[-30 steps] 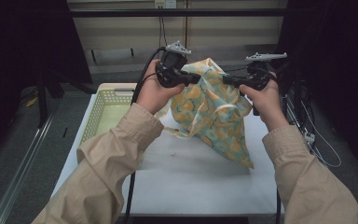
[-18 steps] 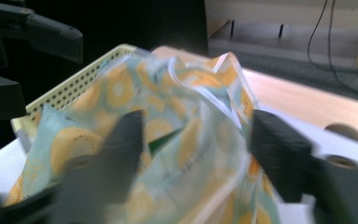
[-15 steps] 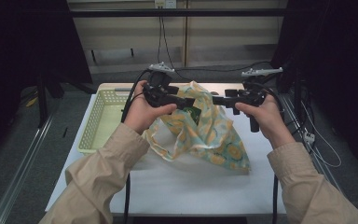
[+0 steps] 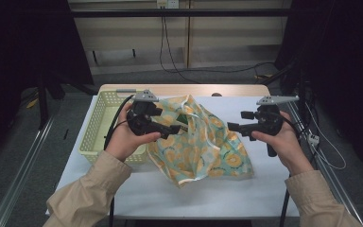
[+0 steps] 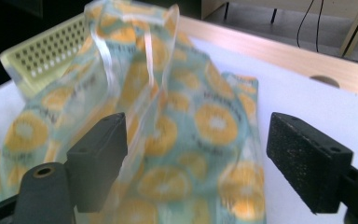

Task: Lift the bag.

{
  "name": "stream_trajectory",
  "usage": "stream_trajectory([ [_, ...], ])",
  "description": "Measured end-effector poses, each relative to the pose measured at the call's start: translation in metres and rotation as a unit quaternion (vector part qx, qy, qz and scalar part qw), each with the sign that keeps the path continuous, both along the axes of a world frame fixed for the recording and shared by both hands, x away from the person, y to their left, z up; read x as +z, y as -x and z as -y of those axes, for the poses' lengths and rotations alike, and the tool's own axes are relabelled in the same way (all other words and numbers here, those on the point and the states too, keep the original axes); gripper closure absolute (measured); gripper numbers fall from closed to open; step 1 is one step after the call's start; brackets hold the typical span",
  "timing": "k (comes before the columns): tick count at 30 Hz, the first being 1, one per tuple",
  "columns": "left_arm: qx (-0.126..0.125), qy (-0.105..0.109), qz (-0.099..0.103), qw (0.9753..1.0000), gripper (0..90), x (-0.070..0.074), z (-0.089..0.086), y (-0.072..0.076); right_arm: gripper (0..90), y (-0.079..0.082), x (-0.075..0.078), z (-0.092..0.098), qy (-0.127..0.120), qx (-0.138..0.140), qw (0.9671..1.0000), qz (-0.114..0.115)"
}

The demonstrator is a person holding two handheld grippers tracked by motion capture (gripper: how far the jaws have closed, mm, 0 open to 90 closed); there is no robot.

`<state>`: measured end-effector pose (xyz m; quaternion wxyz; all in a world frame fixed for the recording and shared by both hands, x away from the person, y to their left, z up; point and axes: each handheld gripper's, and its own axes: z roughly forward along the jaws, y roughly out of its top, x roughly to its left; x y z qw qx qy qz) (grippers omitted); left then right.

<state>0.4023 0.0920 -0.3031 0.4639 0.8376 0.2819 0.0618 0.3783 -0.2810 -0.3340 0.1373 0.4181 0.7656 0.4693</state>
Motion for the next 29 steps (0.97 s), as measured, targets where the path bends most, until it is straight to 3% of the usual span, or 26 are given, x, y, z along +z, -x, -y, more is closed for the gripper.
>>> stream_trajectory([
  [5, -0.003, -0.009, -0.001, 1.0000, 7.7, -0.018, -0.015, 0.012, 19.6, 0.019, -0.023, 0.007, 0.021, 0.004, 0.9998, -0.001],
  [8, 0.005, -0.014, 0.003, 0.9999, 9.1, -0.023, -0.026, 0.020, 19.5, 0.028, -0.035, 0.012, 0.017, 0.007, 0.9998, -0.006],
  [11, -0.003, -0.007, 0.002, 1.0000, 9.0, -0.028, -0.034, 0.030, 19.5, 0.037, -0.047, 0.015, 0.023, 0.003, 0.9997, -0.009],
  [14, -0.003, -0.015, 0.001, 0.9999, 9.0, -0.038, -0.042, 0.038, 19.5, 0.046, -0.057, 0.016, 0.026, 0.004, 0.9996, -0.008],
  [16, -0.001, -0.024, 0.005, 0.9997, 9.1, -0.046, -0.048, 0.043, 19.6, 0.052, -0.062, 0.018, 0.030, 0.003, 0.9995, -0.006],
  [19, 0.000, -0.014, -0.002, 0.9999, 9.0, -0.056, -0.055, 0.049, 19.7, 0.061, -0.068, 0.021, 0.029, 0.005, 0.9995, -0.008],
  [26, 0.002, -0.010, 0.005, 0.9999, 8.7, -0.070, -0.067, 0.063, 19.4, 0.079, -0.078, 0.024, 0.046, 0.001, 0.9989, -0.006],
  [27, 0.004, -0.003, 0.006, 1.0000, 8.7, -0.072, -0.068, 0.065, 19.4, 0.081, -0.079, 0.025, 0.044, 0.000, 0.9990, -0.004],
  [29, -0.007, -0.017, -0.001, 0.9998, 8.5, -0.077, -0.067, 0.067, 19.0, 0.081, -0.083, 0.027, 0.029, -0.002, 0.9995, -0.009],
])
